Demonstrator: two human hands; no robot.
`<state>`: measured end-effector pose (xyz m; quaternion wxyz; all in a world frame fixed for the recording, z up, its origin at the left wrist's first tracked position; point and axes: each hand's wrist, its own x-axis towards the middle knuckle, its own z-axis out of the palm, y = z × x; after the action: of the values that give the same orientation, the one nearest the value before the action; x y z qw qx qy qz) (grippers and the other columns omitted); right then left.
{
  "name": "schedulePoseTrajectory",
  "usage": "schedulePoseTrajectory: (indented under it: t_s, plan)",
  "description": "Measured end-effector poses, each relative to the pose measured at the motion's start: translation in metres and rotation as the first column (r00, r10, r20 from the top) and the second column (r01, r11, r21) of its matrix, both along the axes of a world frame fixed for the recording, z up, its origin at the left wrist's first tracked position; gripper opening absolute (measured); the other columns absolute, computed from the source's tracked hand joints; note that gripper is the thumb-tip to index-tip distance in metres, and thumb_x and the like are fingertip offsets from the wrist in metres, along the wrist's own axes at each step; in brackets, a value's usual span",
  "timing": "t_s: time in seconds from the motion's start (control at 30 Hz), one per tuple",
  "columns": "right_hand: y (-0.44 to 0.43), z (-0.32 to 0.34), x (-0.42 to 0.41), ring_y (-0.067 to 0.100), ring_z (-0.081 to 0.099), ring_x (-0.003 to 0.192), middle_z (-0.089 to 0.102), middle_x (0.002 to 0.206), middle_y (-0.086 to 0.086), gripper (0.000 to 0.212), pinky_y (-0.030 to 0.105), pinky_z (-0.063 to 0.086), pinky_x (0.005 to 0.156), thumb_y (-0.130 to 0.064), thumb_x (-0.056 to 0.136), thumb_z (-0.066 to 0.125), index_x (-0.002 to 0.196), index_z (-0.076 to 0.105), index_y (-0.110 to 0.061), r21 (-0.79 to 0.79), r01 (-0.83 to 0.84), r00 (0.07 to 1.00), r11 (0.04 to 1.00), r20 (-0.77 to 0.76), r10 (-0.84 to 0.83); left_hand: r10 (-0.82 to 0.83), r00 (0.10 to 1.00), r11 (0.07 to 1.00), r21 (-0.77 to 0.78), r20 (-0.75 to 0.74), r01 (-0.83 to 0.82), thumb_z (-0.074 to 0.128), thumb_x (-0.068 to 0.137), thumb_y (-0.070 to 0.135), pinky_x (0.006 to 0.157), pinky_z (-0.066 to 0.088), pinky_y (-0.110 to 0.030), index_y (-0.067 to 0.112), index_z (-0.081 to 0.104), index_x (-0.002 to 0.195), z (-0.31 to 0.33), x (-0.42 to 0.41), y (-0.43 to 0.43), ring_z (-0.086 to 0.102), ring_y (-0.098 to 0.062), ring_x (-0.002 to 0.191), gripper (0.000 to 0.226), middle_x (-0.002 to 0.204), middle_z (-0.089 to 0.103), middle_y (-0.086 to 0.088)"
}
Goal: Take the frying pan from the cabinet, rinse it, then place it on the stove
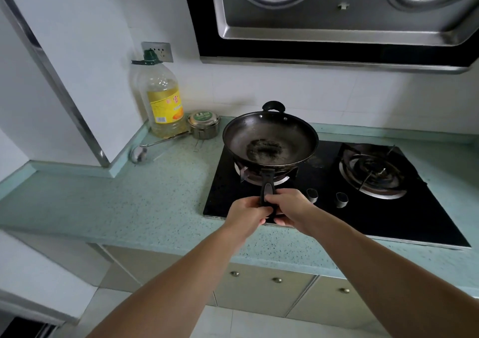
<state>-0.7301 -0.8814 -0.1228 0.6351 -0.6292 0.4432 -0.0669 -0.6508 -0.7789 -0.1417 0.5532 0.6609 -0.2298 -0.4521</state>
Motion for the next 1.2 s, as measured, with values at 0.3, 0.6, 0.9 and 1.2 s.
schedulePoseTrajectory:
  t_s: [0.3, 0.6, 0.9, 1.2]
  plan:
    - [-0.002, -0.004, -0.006, 0.017, 0.06, 0.07, 0.064, 0.082, 0.009, 0.019, 0.024, 0.05, 0.061, -0.015, 0.096, 0.052, 0.102, 0.067, -0.005, 0.038, -0.045, 0.998, 0.998, 0.049, 0.043, 0.024, 0.999, 1.0, -0.003, 0.028, -0.024, 0.062, 0.086, 0.013, 0.098, 0.051, -0.039, 0.027, 0.073, 0.086, 0.002, -0.006, 0.002, 0.066, -0.023, 0.103, 0.019, 0.099, 0.074, -0.005]
    - [-0.005, -0.003, -0.004, 0.025, 0.063, 0.074, 0.066, 0.086, 0.016, 0.02, 0.025, 0.052, 0.058, -0.015, 0.095, 0.051, 0.098, 0.068, -0.003, -0.001, -0.033, 0.999, 0.999, 0.037, 0.033, 0.013, 1.0, 1.0, 0.009, -0.002, -0.013, 0.066, 0.084, 0.008, 0.095, 0.054, -0.039, 0.02, 0.074, 0.093, 0.004, 0.002, -0.003, 0.067, -0.023, 0.099, 0.018, 0.101, 0.073, -0.011]
    - [0.003, -0.001, 0.006, 0.015, 0.06, 0.065, 0.064, 0.081, 0.008, 0.018, 0.023, 0.05, 0.055, -0.017, 0.093, 0.053, 0.097, 0.068, -0.007, -0.022, -0.014, 1.0, 1.0, -0.01, 0.013, 0.002, 1.0, 1.0, 0.028, 0.0, -0.002, 0.065, 0.084, 0.009, 0.098, 0.052, -0.041, 0.021, 0.075, 0.093, 0.002, 0.013, 0.003, 0.067, -0.025, 0.105, 0.018, 0.099, 0.075, -0.007]
    - [0.007, 0.004, 0.007, 0.015, 0.057, 0.058, 0.06, 0.071, 0.005, 0.014, 0.024, 0.049, 0.053, -0.017, 0.09, 0.056, 0.086, 0.066, -0.01, -0.043, 0.037, 0.998, 0.998, -0.053, -0.04, -0.005, 1.0, 0.999, 0.052, 0.001, 0.005, 0.067, 0.085, 0.011, 0.096, 0.053, -0.033, 0.022, 0.073, 0.097, 0.003, 0.012, 0.003, 0.068, -0.015, 0.101, 0.018, 0.099, 0.074, -0.001]
